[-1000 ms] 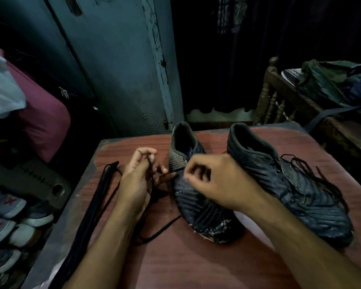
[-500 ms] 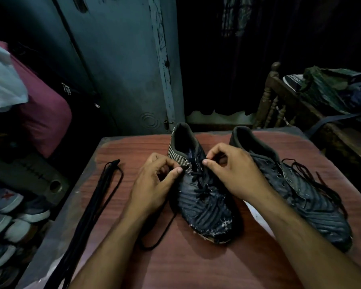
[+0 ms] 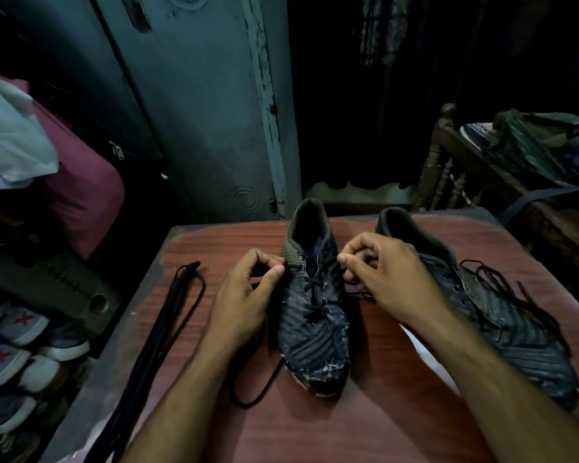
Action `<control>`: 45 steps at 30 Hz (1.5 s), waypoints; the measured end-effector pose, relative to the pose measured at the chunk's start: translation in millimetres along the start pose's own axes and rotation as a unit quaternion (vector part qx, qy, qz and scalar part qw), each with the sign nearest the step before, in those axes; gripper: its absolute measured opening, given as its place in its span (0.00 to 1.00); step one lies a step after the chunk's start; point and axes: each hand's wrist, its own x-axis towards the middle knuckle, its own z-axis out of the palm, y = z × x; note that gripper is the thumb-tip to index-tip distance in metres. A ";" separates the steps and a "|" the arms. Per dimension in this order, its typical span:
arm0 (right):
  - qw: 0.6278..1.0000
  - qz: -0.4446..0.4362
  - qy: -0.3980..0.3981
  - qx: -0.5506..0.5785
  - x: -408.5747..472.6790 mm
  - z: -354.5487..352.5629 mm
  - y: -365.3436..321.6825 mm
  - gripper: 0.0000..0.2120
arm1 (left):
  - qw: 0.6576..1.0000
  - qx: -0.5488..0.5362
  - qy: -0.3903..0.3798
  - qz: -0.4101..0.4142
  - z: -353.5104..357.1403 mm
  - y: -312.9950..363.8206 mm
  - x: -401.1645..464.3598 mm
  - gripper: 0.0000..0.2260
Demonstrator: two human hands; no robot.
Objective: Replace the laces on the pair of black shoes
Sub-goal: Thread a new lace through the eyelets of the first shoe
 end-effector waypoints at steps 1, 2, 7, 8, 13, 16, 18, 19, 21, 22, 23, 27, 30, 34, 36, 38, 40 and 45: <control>1.000 -0.006 0.001 -0.018 -0.4 0.1 1.6 0.07 | 1.000 -0.005 0.003 -0.002 0.0 0.1 0.1 0.05; 0.999 -0.011 0.001 -0.031 -0.5 0.5 2.1 0.07 | 1.000 -0.014 0.004 -0.005 0.4 0.0 0.7 0.05; 0.999 0.020 -0.016 0.020 -0.6 4.7 -2.7 0.08 | 0.998 -0.053 0.001 -0.019 1.0 -2.4 2.0 0.05; 0.999 0.035 -0.026 0.026 0.1 6.8 -2.0 0.09 | 0.998 -0.063 -0.001 -0.024 0.9 -2.7 1.8 0.05; 0.995 0.077 -0.039 0.043 0.9 13.1 1.6 0.12 | 0.996 -0.076 -0.004 -0.040 -1.3 -1.5 2.1 0.05; 0.995 0.074 -0.020 0.056 0.6 10.5 1.2 0.10 | 0.998 -0.023 -0.012 -0.049 -4.6 -3.5 3.3 0.08; 0.998 0.057 -0.001 0.029 0.9 8.9 3.2 0.09 | 0.999 0.000 -0.014 -0.039 -9.0 -0.6 3.1 0.11; 0.999 0.042 0.007 -0.003 1.8 8.9 4.7 0.09 | 0.999 -0.021 -0.022 -0.041 -11.6 1.5 2.7 0.13; 0.998 0.010 0.010 -0.066 0.4 10.8 3.8 0.08 | 0.994 -0.082 -0.041 -0.063 -20.5 7.0 -3.4 0.15; 0.997 -0.003 0.013 -0.081 -0.4 11.7 3.3 0.08 | 0.990 -0.107 -0.044 -0.076 -25.8 11.3 -8.2 0.16; 0.996 -0.013 0.016 -0.086 -0.5 12.9 3.9 0.07 | 0.986 -0.136 -0.045 -0.088 -31.2 15.0 -13.8 0.17; 0.995 -0.039 0.036 -0.088 -0.5 16.0 7.8 0.06 | 0.977 -0.185 -0.051 -0.095 -54.5 33.7 -41.2 0.22; 0.988 -0.081 0.056 -0.117 -3.3 21.1 6.4 0.03 | 0.981 -0.162 -0.079 -0.064 -69.4 54.5 -58.7 0.17; 0.979 -0.133 0.081 -0.134 -8.6 29.3 1.9 0.03 | 0.970 -0.220 -0.097 -0.010 -76.3 91.9 -61.2 0.23; 0.977 -0.145 0.089 -0.131 -11.1 31.0 0.9 0.03 | 0.969 -0.215 -0.117 0.022 -75.7 113.7 -58.6 0.18; 0.976 -0.149 0.103 -0.122 -11.6 28.0 -0.1 0.03 | 0.971 -0.190 -0.135 0.054 -73.4 132.2 -53.4 0.11; 0.970 -0.185 0.110 -0.114 -12.9 21.0 -4.2 0.05 | 0.971 -0.159 -0.157 0.080 -70.1 146.4 -45.4 0.10; 0.926 -0.366 0.072 -0.052 -39.3 30.1 -34.6 0.06 | 0.967 -0.074 -0.225 0.098 -58.4 180.0 -20.3 0.11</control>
